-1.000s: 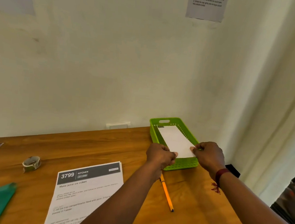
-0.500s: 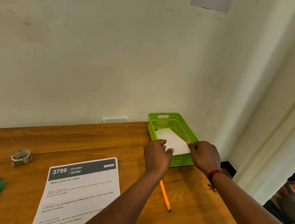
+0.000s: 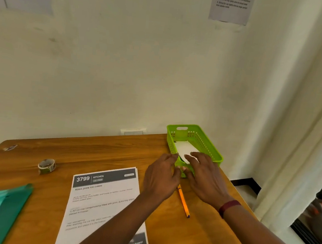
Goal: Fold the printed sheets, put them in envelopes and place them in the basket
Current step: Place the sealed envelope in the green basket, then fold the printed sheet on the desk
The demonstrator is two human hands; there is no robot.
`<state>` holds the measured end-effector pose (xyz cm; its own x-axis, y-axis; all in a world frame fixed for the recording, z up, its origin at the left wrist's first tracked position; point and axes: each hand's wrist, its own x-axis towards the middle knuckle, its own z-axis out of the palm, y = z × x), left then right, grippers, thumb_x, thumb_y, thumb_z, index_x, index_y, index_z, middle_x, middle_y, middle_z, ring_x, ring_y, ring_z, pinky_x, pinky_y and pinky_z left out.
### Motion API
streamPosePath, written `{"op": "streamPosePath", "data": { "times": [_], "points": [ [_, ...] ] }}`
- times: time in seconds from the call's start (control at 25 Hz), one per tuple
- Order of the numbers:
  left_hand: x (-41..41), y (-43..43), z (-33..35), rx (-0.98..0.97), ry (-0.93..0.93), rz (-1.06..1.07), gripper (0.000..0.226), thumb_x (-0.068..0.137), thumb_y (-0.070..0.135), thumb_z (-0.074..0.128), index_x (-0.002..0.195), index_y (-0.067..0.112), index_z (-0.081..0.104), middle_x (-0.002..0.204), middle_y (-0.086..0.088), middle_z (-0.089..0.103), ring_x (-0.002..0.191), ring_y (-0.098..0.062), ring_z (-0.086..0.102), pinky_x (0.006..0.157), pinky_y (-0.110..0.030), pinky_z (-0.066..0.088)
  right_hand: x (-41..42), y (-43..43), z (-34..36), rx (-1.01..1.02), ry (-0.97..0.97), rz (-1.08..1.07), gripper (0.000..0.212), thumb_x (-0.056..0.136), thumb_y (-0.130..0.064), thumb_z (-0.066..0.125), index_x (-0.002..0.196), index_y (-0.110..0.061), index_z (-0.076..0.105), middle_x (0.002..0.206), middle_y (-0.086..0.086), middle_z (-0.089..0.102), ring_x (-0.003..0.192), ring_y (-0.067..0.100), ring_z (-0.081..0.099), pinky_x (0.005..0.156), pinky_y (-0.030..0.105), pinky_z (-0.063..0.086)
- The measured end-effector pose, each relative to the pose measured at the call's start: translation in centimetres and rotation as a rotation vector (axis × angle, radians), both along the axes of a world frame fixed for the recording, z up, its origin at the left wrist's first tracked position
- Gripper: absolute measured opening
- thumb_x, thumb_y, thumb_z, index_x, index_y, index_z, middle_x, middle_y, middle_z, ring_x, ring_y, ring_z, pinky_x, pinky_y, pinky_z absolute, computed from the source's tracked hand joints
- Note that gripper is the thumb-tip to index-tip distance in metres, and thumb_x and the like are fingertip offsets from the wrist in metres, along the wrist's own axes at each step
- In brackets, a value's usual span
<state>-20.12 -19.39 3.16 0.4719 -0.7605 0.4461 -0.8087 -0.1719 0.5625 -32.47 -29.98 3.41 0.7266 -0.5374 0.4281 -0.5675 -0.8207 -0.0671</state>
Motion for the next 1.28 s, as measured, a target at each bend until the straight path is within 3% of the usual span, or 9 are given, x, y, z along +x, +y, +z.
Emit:
{"op": "streamPosePath", "data": {
  "times": [0.16, 0.28, 0.4, 0.56, 0.76, 0.96, 1.12, 1.28],
  "points": [
    [0.2, 6.2, -0.4, 0.169, -0.125, 0.048, 0.051, 0.100, 0.038, 0.045, 0.149, 0.031, 0.035, 0.158, 0.007, 0.030, 0.143, -0.015, 0.033, 0.111, -0.032, 0.034, 0.9, 6.1, -1.2, 0.064, 0.065, 0.058, 0.067, 0.092, -0.054, 0.012, 0.146, -0.022, 0.037, 0.153, 0.005, 0.036, 0.145, 0.025, 0.025, 0.111, 0.043, 0.034],
    [0.8, 11.6, -1.8, 0.237, -0.167, 0.100, 0.053, 0.099, 0.041, 0.043, 0.150, 0.033, 0.032, 0.159, 0.007, 0.028, 0.144, -0.015, 0.031, 0.113, -0.029, 0.031, 1.3, 10.4, -2.8, 0.107, 0.093, 0.104, 0.073, 0.093, -0.060, -0.001, 0.151, -0.022, 0.026, 0.159, 0.004, 0.024, 0.148, 0.023, 0.014, 0.116, 0.041, 0.022],
    [1.6, 17.0, -3.4, 0.289, -0.171, 0.172, 0.054, 0.099, 0.043, 0.042, 0.151, 0.035, 0.029, 0.159, 0.008, 0.027, 0.145, -0.014, 0.029, 0.115, -0.030, 0.029, 1.4, 14.7, -3.8, 0.171, 0.139, 0.165, 0.086, 0.082, -0.063, -0.014, 0.153, -0.025, 0.015, 0.162, 0.000, 0.012, 0.150, 0.019, 0.002, 0.119, 0.037, 0.011],
    [2.4, 22.3, -4.6, 0.371, -0.165, 0.241, 0.057, 0.100, 0.045, 0.041, 0.153, 0.035, 0.022, 0.161, 0.008, 0.022, 0.147, -0.015, 0.025, 0.116, -0.033, 0.028, 1.4, 18.6, -5.1, 0.225, 0.158, 0.197, 0.072, 0.091, -0.061, 0.003, 0.153, -0.027, 0.014, 0.162, -0.002, 0.013, 0.150, 0.016, 0.002, 0.118, 0.035, 0.014],
    [4.7, 25.5, -5.3, 0.399, -0.169, 0.259, 0.059, 0.100, 0.044, 0.041, 0.154, 0.032, 0.023, 0.161, 0.005, 0.024, 0.146, -0.017, 0.025, 0.115, -0.032, 0.029, 2.9, 20.4, -6.8, 0.289, 0.197, 0.226, 0.086, 0.081, -0.068, -0.004, 0.152, -0.026, 0.018, 0.161, -0.002, 0.016, 0.149, 0.017, 0.008, 0.118, 0.035, 0.018],
    [7.8, 25.5, -6.2, 0.401, -0.117, 0.250, 0.058, 0.101, 0.043, 0.040, 0.154, 0.028, 0.023, 0.160, 0.001, 0.027, 0.146, -0.019, 0.025, 0.117, -0.035, 0.028, 4.7, 19.3, -7.5, 0.282, 0.216, 0.202, 0.061, 0.099, -0.056, 0.023, 0.151, -0.025, 0.022, 0.160, -0.002, 0.019, 0.149, 0.016, 0.010, 0.118, 0.035, 0.017],
    [10.5, 25.0, -7.3, 0.401, -0.109, 0.217, 0.058, 0.101, 0.042, 0.040, 0.154, 0.024, 0.026, 0.158, -0.003, 0.031, 0.145, -0.020, 0.026, 0.117, -0.035, 0.027, 5.4, 19.1, -8.2, 0.288, 0.249, 0.212, 0.087, 0.080, -0.071, -0.002, 0.152, -0.028, 0.021, 0.161, -0.004, 0.016, 0.149, 0.014, 0.009, 0.119, 0.034, 0.013],
    [12.1, 25.0, -8.6, 0.379, -0.016, 0.215, 0.056, 0.101, 0.041, 0.041, 0.152, 0.019, 0.031, 0.157, -0.007, 0.033, 0.145, -0.022, 0.029, 0.118, -0.035, 0.026, 5.3, 19.3, -9.2, 0.295, 0.240, 0.197, 0.087, 0.080, -0.072, -0.003, 0.151, -0.029, 0.025, 0.160, -0.004, 0.019, 0.148, 0.013, 0.013, 0.119, 0.035, 0.011]
  ]
}}
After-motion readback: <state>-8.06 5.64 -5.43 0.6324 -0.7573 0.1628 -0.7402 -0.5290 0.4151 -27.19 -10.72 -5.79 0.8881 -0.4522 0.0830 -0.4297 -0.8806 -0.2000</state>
